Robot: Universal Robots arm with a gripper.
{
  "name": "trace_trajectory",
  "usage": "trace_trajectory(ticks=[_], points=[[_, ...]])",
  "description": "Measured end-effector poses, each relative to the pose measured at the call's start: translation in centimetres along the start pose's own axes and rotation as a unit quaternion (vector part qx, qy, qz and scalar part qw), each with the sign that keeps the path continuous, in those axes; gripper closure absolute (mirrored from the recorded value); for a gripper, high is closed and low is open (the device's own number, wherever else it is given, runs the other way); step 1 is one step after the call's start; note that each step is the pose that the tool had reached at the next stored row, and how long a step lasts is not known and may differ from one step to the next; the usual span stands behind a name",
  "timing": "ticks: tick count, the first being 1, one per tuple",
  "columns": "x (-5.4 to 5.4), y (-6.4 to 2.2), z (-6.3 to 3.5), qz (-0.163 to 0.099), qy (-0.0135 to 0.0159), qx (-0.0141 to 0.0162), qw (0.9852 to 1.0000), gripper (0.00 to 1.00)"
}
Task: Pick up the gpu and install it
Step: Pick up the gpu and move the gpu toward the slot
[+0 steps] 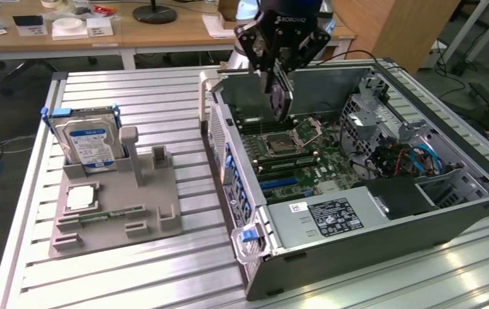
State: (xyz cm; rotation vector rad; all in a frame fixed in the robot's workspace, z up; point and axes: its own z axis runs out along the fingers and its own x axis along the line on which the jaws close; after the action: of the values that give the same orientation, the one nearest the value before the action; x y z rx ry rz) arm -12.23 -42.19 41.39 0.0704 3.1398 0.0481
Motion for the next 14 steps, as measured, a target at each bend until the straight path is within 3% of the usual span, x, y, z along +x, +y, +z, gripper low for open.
trace_trajectory(ticks=[14], points=[[-4.0,0.18,0.00,0.000,0.0000,0.0000,1.0000,0.72]])
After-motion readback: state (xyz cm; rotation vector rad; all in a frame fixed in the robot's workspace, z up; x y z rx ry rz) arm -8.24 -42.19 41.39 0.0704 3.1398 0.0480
